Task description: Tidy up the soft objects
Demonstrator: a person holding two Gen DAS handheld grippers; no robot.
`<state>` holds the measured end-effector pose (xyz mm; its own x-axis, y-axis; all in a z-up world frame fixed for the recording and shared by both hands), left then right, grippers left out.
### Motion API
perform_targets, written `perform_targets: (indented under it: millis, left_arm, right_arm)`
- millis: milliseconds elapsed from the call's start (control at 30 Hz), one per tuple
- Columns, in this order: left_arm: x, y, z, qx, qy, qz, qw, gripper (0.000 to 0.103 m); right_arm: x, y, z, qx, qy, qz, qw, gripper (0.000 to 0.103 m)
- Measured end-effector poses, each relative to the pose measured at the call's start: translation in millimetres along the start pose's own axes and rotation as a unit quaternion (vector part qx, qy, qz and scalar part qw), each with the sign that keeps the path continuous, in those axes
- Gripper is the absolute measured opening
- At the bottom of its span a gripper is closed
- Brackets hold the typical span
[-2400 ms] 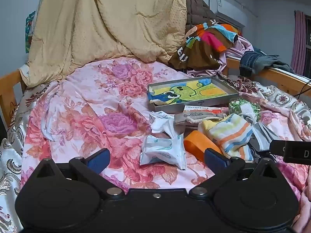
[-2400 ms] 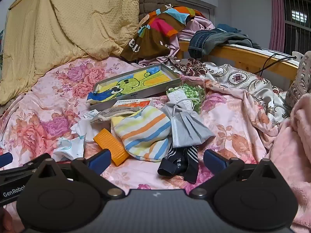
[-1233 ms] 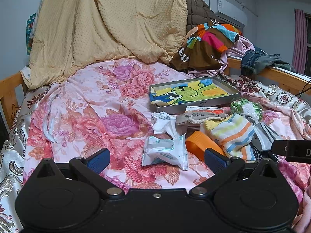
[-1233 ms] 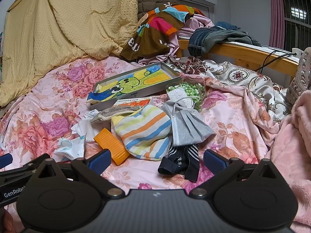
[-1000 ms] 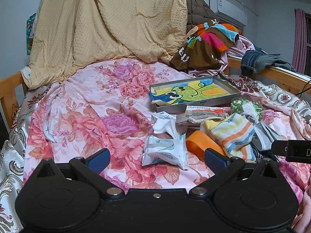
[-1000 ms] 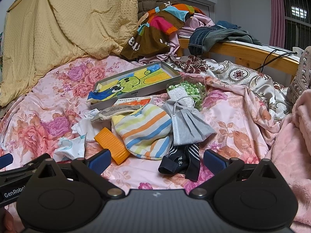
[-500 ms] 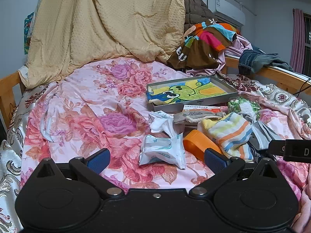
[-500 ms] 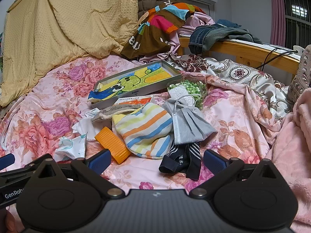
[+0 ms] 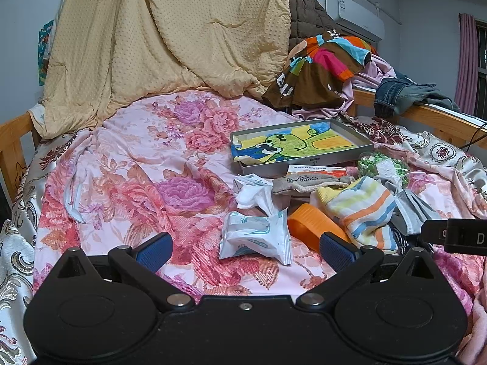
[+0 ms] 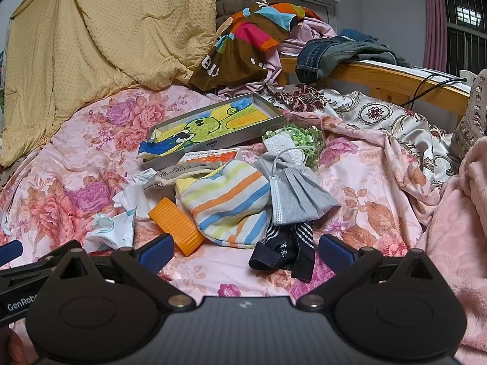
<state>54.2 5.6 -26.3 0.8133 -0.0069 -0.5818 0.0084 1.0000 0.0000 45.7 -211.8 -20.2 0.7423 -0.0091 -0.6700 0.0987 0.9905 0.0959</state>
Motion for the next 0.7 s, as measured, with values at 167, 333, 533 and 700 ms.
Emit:
perform_targets:
  millis: [167,333,533,700]
  left_arm:
    - [0.0,-0.1,0.0,0.001,0.000,0.001,1.0000,0.102]
    - [-0.1,-0.4,-0.1,0.000,0.000,0.000,1.0000,0.102]
    - [-0.1,-0.5,-0.1,0.000,0.000,0.000,1.0000,0.102]
    - [-0.2,-0.1,0.0,-0.001,-0.001,0.000,1.0000,0.102]
  right_arm:
    - [2.8,0.0,-1.0,0.001,0.001,0.001,1.000,0.103]
    - [2.9,0.2,-1.3,0.001,0.001,0.001,1.000,0.103]
    - [4.0,0.4,-1.7,0.002,0.002,0.002,1.000,0.103]
    - [4.2,0.2,-1.8,0.002,0.004,0.002,1.000,0.103]
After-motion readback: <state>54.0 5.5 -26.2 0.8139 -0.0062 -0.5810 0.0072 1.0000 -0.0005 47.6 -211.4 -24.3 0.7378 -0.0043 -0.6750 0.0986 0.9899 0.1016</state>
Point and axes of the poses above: each gripper's, at about its wrist camera, not at the fingertips, and x roughly the way its jaws point, y to its left, z to its top, the point moved 6 cm from there along x, roughly the way its jaws point, and after that the axes turned 9 degrees about y, right-handed, at the moved point
